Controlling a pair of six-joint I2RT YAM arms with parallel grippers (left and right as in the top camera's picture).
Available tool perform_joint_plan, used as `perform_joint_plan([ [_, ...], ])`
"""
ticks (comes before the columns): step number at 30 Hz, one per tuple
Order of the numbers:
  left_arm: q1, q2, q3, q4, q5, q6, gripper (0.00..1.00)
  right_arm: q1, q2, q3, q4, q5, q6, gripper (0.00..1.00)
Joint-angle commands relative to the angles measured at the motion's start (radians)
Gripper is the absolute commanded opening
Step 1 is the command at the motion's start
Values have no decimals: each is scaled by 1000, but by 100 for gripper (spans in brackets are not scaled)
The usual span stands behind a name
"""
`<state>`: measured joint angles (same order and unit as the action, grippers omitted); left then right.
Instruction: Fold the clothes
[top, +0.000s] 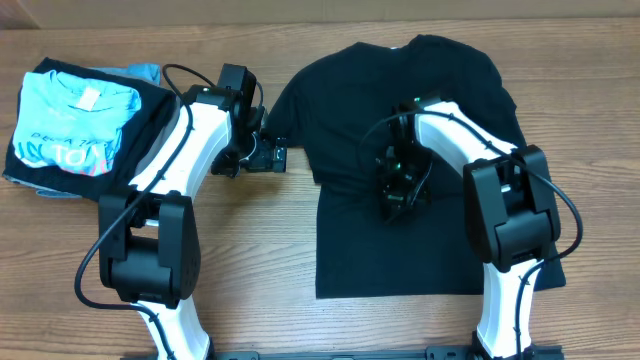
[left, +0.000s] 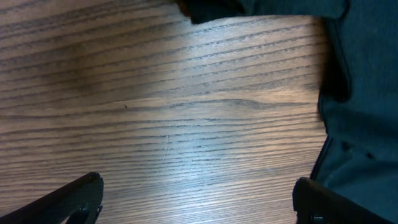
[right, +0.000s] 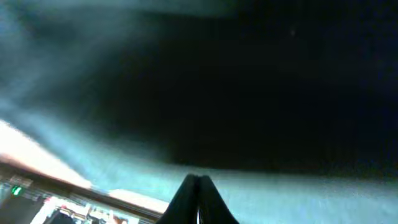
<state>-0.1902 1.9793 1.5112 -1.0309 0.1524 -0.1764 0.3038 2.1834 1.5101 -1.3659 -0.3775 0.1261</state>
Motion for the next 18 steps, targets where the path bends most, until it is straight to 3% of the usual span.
perform_joint_plan([
  [1,0,-14,-6,0,-6,23,100,13,-18,-89,42,124,125,4],
  [7,0,-14,-6,0,-6,23,100,-34,-18,-198,60,275,199,4],
  [18,0,-14,-6,0,-6,23,100,-367,-18,-219,100,493,214,4],
])
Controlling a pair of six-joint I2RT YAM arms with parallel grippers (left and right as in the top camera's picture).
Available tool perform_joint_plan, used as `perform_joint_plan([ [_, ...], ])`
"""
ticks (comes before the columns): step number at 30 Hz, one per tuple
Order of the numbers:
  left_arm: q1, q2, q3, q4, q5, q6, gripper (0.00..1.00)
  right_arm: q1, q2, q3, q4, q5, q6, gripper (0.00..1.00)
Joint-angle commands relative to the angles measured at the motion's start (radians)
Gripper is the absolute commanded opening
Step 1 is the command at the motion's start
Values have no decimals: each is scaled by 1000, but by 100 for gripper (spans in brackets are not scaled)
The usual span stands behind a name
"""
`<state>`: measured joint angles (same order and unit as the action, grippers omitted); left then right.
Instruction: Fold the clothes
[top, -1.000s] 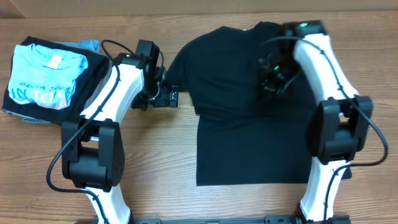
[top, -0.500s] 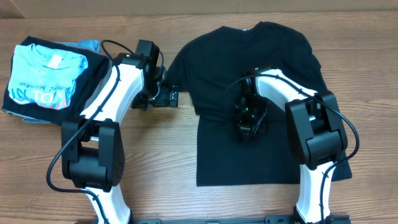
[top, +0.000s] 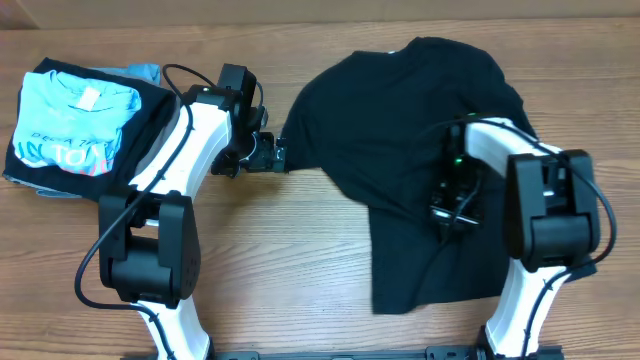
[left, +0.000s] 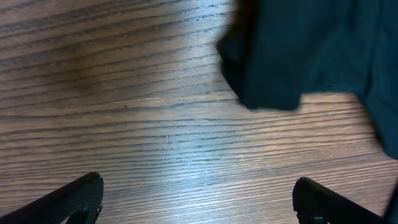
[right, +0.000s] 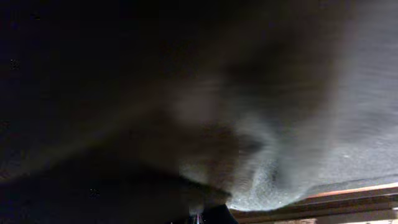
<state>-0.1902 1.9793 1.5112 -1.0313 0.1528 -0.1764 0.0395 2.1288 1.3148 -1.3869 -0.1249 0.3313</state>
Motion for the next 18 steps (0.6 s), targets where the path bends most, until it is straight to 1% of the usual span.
perform_joint_plan([
  [1,0,-14,-6,1,-6,23,100,-128,37,-24,136,241,9,4],
  [5,0,-14,-6,1,-6,23,100,-266,37,-2,243,241,-39,4],
  [7,0,-14,-6,1,-6,23,100,-322,37,50,250,259,-39,4],
  [8,0,-14,-6,1,-6,23,100,-344,37,80,242,262,-39,4],
  [10,0,-14,-6,1,-6,23,100,-396,37,216,174,274,-49,4],
  [12,0,-14,-6,1,-6,23,100,-404,37,306,121,237,-67,4],
  [13,0,-14,-6,1,-6,23,100,-404,37,343,101,188,-77,9],
  [14,0,-14,-6,1,-6,23,100,-401,37,389,74,106,-114,19],
  [15,0,-14,-6,1,-6,23,100,-398,37,417,52,52,-145,33],
  [16,0,-14,-6,1,-6,23,100,-393,37,449,21,6,-172,42],
  [18,0,-14,-6,1,-6,23,100,-391,37,484,-21,-10,-179,46],
])
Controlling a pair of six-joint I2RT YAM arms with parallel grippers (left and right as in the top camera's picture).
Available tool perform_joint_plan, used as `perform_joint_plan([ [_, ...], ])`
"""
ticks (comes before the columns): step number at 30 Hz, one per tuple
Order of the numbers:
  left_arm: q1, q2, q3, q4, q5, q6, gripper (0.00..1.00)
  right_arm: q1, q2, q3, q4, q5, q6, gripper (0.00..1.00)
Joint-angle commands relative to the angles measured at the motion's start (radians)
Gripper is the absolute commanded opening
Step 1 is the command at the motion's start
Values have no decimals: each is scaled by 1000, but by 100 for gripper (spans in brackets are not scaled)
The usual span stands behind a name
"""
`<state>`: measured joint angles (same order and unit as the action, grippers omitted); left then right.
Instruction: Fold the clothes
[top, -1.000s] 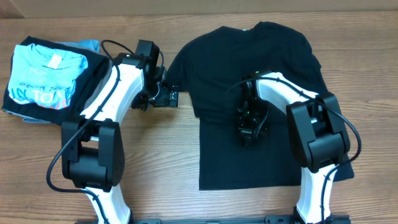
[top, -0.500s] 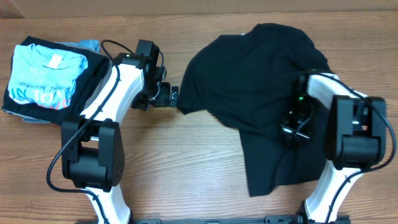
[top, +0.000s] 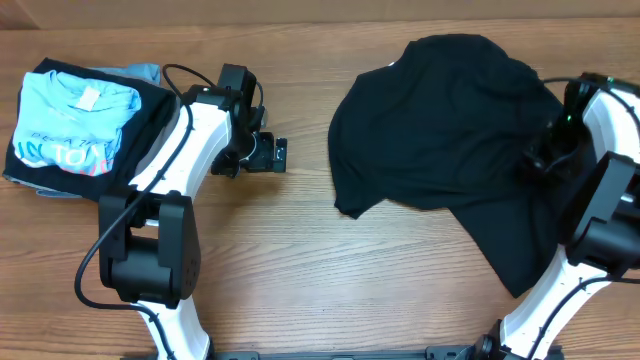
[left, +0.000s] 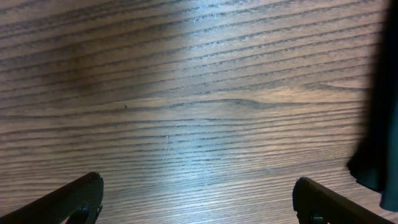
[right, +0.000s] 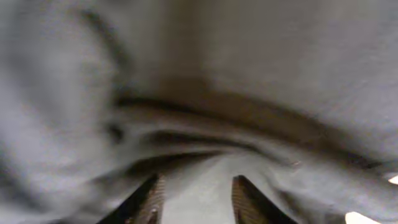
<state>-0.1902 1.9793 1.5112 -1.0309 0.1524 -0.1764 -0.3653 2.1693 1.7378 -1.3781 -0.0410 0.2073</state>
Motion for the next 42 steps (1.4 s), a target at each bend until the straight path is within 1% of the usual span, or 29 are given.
perform_joint_plan([
  [1,0,-14,-6,0,-6,23,100,14,-4,70,-45,-93,-55,47],
  [3,0,-14,-6,1,-6,23,100,14,-4,85,-85,-108,-55,49],
  [4,0,-14,-6,26,-5,18,100,14,-4,89,-106,-121,-55,50],
  [7,0,-14,-6,175,2,14,100,19,-4,89,-139,-142,-55,52],
  [9,0,-14,-6,202,60,-16,100,27,-4,89,-143,-153,-55,53],
  [11,0,-14,-6,219,171,-19,100,44,-4,89,-145,-163,-55,54],
  [12,-1,-14,-6,241,272,-19,100,53,-4,89,-142,-163,-55,54],
  [13,-6,-14,-6,267,375,-45,100,67,-4,89,-138,-163,-55,54],
  [14,-17,-13,-6,285,436,-81,97,77,-4,89,-138,-163,-55,54],
  [15,-44,-11,-6,300,477,-144,98,93,-4,89,-139,-163,-55,54],
  [16,-76,-6,-6,298,464,-188,100,111,-4,89,-141,-163,-55,54],
  [21,-300,22,-23,332,358,-315,100,185,-4,87,-169,-121,-56,55],
  [24,-399,24,-23,325,188,-401,100,190,-4,87,-201,-110,-56,55],
  [26,-433,25,-27,316,134,-434,100,190,-4,83,-228,-110,-68,54],
  [28,-446,25,-32,294,127,-433,100,190,-4,70,-245,-123,-87,54],
  [31,-438,25,-31,232,127,-429,100,190,-6,56,-238,-230,-173,54],
  [33,-414,25,-31,195,115,-414,100,185,-11,56,-246,-278,-206,54],
  [36,-346,26,-32,145,113,-360,100,191,-41,55,-284,-270,-208,54],
  [38,-315,26,-33,137,150,-319,100,195,-63,56,-294,-227,-166,54],
  [39,-301,26,-42,138,159,-309,100,196,-78,55,-298,-164,-100,54],
  [42,-302,26,-82,179,160,-311,100,196,-95,55,-305,-86,-28,54],
])
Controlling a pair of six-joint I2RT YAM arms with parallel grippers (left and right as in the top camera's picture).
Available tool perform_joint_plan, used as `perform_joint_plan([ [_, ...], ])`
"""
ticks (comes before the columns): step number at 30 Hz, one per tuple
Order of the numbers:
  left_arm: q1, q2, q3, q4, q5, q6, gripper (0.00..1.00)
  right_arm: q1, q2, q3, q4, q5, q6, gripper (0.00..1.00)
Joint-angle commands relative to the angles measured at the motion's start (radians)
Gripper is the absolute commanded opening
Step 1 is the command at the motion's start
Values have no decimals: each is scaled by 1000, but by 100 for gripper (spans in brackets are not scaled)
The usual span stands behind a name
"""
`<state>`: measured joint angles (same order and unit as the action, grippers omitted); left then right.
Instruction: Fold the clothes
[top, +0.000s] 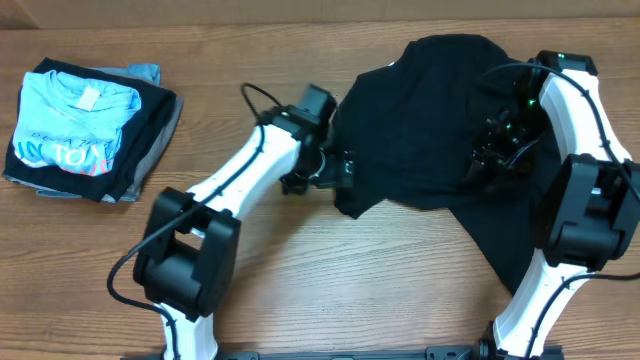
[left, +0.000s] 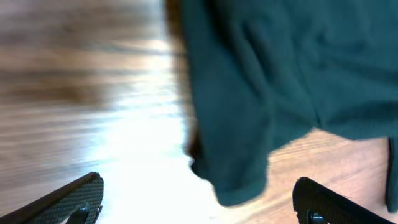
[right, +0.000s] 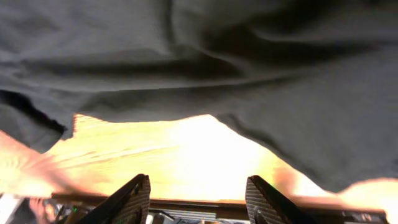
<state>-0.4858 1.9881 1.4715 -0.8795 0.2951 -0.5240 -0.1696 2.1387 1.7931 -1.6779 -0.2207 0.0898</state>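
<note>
The black T-shirt (top: 430, 120) lies crumpled on the right half of the table, with a tail hanging toward the front right. My left gripper (top: 338, 172) sits at the shirt's left edge, wide open. In the left wrist view its fingers (left: 68, 202) frame bare wood, and the shirt's hem (left: 242, 168) lies just ahead. My right gripper (top: 492, 152) hovers over the shirt's right part, open. The right wrist view shows the cloth (right: 186, 56) above its empty fingers (right: 134, 199).
A stack of folded clothes (top: 85, 120), with a light blue shirt on top, sits at the far left. The wooden table (top: 300, 290) shows between the stack and the black shirt and along the front edge.
My left gripper has moved right from bare wood to the shirt's left edge. My right gripper has shifted left from the far right edge to over the shirt and stands open wider.
The shirt first lay spread flat in the middle with my right gripper shut on its centre. It then sat farther right, bunched up. Later it lay crumpled at the right with the right gripper opened, and now both open grippers are at the shirt.
</note>
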Motion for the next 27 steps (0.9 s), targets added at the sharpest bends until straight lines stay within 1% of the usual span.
perform_joint_plan([
  [1,-13,17,-67,60,19,27,100,0,-65,0,-8,98,90,54],
  [7,-39,19,-163,202,20,-29,100,-2,-67,-1,-17,153,106,53],
  [8,-40,19,-172,214,20,-34,99,-2,-67,-1,-17,152,109,51],
  [9,-40,19,-177,222,20,-35,95,0,-67,-1,-17,153,117,50],
  [10,-40,19,-181,231,19,-39,87,0,-67,-1,-17,153,120,46],
  [12,-40,19,-181,243,20,-41,75,0,-67,-4,-17,153,120,44],
  [14,-44,19,-181,257,20,-42,68,0,-67,-10,-17,158,121,44],
  [16,-52,19,-181,277,20,-42,64,-1,-67,-21,-17,169,121,43],
  [17,-58,19,-181,288,20,-43,59,-2,-67,-31,-17,169,121,43],
  [20,-65,19,-181,302,19,-53,37,-2,-67,-66,-13,169,121,43],
  [21,-64,19,-181,309,19,-53,33,-2,-67,-73,-11,173,121,43],
  [22,-64,19,-181,314,19,-53,27,-2,-67,-77,-8,180,121,41],
  [24,-64,19,-180,325,19,-51,7,-2,-74,-77,-10,179,120,37],
  [25,-60,18,-177,328,18,-45,4,-2,-85,-77,-12,179,120,37],
  [27,-35,12,-160,307,8,2,4,0,-139,-77,-17,178,120,37],
])
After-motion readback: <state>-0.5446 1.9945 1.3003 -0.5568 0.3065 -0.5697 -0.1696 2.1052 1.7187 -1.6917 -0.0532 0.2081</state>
